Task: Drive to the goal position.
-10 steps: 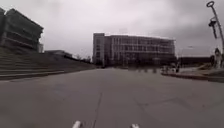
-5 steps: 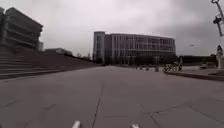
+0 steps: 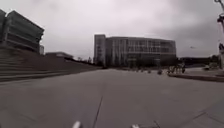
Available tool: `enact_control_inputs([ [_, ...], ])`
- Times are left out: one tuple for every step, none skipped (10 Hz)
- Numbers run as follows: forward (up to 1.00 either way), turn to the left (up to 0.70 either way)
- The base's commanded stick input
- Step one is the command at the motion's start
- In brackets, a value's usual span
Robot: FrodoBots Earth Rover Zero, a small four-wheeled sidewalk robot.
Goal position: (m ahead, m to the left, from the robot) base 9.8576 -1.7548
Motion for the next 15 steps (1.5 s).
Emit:
enact_control_inputs([
  [0.7,0.0],
  [0.7,0.0],
  [0.7,0.0],
  [0.7,0.0],
  [0.7,0.0],
  [0.7,0.0],
  [0.7,0.0],
  [0.7,0.0],
  [0.7,0.0],
  [0.7,0.0],
  [0.7,0.0],
  [0.7,0.0],
  [0.7,0.0],
  [0.7,0.0],
  [0.7,0.0],
])
